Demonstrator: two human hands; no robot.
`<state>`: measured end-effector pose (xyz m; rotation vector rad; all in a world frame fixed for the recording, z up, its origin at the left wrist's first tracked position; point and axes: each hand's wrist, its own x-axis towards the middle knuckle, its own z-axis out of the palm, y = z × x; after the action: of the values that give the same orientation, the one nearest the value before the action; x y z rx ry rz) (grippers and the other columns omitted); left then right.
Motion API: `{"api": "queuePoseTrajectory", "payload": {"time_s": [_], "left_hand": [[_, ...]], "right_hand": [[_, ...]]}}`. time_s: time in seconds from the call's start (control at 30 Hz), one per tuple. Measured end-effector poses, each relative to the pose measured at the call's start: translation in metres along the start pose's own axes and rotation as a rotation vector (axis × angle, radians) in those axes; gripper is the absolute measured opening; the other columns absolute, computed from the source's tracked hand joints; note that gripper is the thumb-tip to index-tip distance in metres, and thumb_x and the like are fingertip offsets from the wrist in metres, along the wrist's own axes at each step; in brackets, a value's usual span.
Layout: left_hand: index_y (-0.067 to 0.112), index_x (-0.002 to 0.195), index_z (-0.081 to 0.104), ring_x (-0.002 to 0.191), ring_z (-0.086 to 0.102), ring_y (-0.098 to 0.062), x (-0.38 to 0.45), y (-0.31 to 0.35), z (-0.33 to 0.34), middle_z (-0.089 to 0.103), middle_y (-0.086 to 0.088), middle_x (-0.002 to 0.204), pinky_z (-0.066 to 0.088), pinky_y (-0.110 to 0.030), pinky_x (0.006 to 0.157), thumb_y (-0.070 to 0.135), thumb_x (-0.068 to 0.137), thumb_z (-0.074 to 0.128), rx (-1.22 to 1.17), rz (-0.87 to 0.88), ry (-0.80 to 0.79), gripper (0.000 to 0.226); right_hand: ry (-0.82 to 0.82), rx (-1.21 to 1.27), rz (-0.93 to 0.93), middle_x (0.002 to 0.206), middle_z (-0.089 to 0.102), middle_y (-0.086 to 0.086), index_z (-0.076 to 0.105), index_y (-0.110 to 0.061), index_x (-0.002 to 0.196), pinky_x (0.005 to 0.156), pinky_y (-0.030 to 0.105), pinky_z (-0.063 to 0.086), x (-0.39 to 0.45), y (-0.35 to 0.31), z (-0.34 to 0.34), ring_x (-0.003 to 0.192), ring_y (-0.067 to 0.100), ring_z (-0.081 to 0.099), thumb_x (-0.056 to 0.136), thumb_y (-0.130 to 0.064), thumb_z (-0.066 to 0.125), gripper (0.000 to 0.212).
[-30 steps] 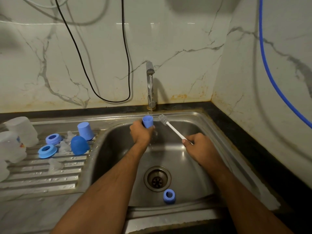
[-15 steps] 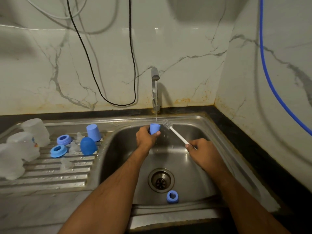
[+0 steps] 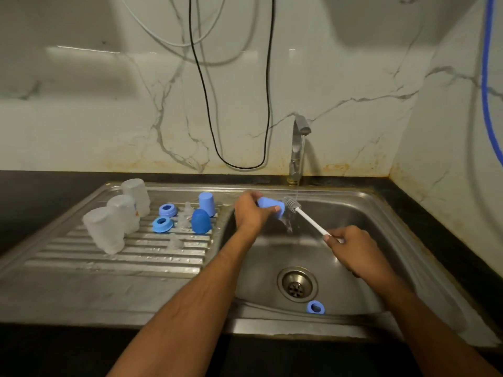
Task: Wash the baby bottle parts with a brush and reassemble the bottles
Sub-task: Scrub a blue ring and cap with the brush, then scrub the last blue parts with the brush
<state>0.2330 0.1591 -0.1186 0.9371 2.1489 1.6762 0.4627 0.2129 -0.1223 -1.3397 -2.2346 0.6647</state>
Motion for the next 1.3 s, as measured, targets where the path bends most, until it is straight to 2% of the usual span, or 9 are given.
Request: {"api": "queuePoseTrajectory", "payload": {"time_s": [0.17, 0.23, 0.3, 0.37, 0.57, 0.73, 0.97, 1.2, 1.3], "left_hand": [[0.021, 0.108, 0.064, 0.099, 0.067, -0.016, -0.009, 0.000, -0.055, 0.070, -0.001, 0.105, 0.058, -0.030, 0.086, 0.016, 0.073, 0.089, 0.029, 0.077, -0.004, 0.043], [0.018, 0.113, 0.069, 0.099, 0.068, -0.015, -0.015, -0.002, -0.076, 0.071, 0.002, 0.105, 0.056, -0.020, 0.081, 0.016, 0.075, 0.088, 0.088, 0.150, -0.005, 0.043], [0.017, 0.116, 0.070, 0.097, 0.066, -0.012, -0.022, -0.003, -0.100, 0.068, 0.006, 0.103, 0.052, -0.016, 0.076, 0.017, 0.075, 0.087, 0.162, 0.206, 0.000, 0.044], [0.017, 0.118, 0.069, 0.098, 0.065, -0.012, -0.027, -0.006, -0.120, 0.068, 0.004, 0.106, 0.054, -0.023, 0.080, 0.016, 0.076, 0.087, 0.224, 0.209, 0.003, 0.046], [0.008, 0.123, 0.068, 0.105, 0.066, -0.021, -0.036, -0.026, -0.159, 0.070, -0.005, 0.117, 0.054, -0.031, 0.089, 0.011, 0.072, 0.089, 0.340, 0.186, 0.028, 0.055], [0.009, 0.119, 0.069, 0.104, 0.066, -0.021, -0.041, -0.038, -0.171, 0.071, -0.006, 0.115, 0.055, -0.032, 0.091, 0.013, 0.072, 0.089, 0.442, 0.193, -0.002, 0.051], [0.008, 0.121, 0.066, 0.110, 0.063, -0.023, -0.044, -0.039, -0.169, 0.069, -0.008, 0.120, 0.052, -0.036, 0.099, 0.009, 0.077, 0.085, 0.474, 0.203, -0.014, 0.048], [0.010, 0.124, 0.064, 0.113, 0.062, -0.023, -0.044, -0.038, -0.166, 0.068, -0.008, 0.123, 0.051, -0.039, 0.103, 0.011, 0.079, 0.084, 0.501, 0.182, -0.016, 0.049], [0.010, 0.125, 0.064, 0.115, 0.062, -0.023, -0.044, -0.037, -0.167, 0.068, -0.008, 0.124, 0.051, -0.040, 0.104, 0.011, 0.078, 0.085, 0.487, 0.175, -0.012, 0.052]], "right_hand": [[0.013, 0.041, -0.044, 0.072, 0.064, -0.010, 0.073, -0.028, 0.121, 0.058, 0.029, 0.051, -0.011, -0.024, 0.007, 0.064, 0.013, 0.063, 0.099, -0.040, 0.060, 0.028], [0.011, 0.049, -0.058, 0.073, 0.066, -0.008, 0.072, -0.030, 0.122, 0.056, 0.033, 0.053, -0.016, -0.035, 0.011, 0.063, 0.014, 0.063, 0.099, -0.039, 0.060, 0.027], [0.009, 0.042, -0.074, 0.075, 0.067, -0.008, 0.072, -0.034, 0.120, 0.062, 0.041, 0.060, -0.021, -0.045, 0.017, 0.065, 0.016, 0.065, 0.099, -0.041, 0.059, 0.026], [0.008, 0.048, -0.084, 0.075, 0.067, -0.010, 0.072, -0.035, 0.120, 0.066, 0.046, 0.062, -0.026, -0.053, 0.022, 0.068, 0.016, 0.066, 0.098, -0.044, 0.059, 0.027], [0.012, 0.049, -0.123, 0.087, 0.070, -0.006, 0.073, -0.032, 0.120, 0.068, 0.044, 0.062, -0.036, -0.068, 0.032, 0.076, 0.019, 0.067, 0.098, -0.040, 0.061, 0.027], [0.018, 0.031, -0.109, 0.092, 0.072, -0.003, 0.073, -0.033, 0.120, 0.069, 0.046, 0.062, -0.038, -0.072, 0.035, 0.078, 0.021, 0.068, 0.097, -0.043, 0.061, 0.028], [0.014, 0.031, -0.106, 0.086, 0.068, -0.008, 0.071, -0.030, 0.124, 0.065, 0.037, 0.058, -0.042, -0.069, 0.033, 0.065, 0.011, 0.059, 0.099, -0.041, 0.060, 0.029], [0.017, 0.011, -0.097, 0.096, 0.071, -0.003, 0.070, -0.032, 0.125, 0.070, 0.044, 0.061, -0.044, -0.067, 0.033, 0.075, 0.020, 0.066, 0.099, -0.042, 0.059, 0.030], [0.013, 0.012, -0.098, 0.092, 0.069, -0.005, 0.070, -0.032, 0.126, 0.070, 0.042, 0.061, -0.043, -0.067, 0.035, 0.071, 0.016, 0.061, 0.099, -0.042, 0.059, 0.031]]}}
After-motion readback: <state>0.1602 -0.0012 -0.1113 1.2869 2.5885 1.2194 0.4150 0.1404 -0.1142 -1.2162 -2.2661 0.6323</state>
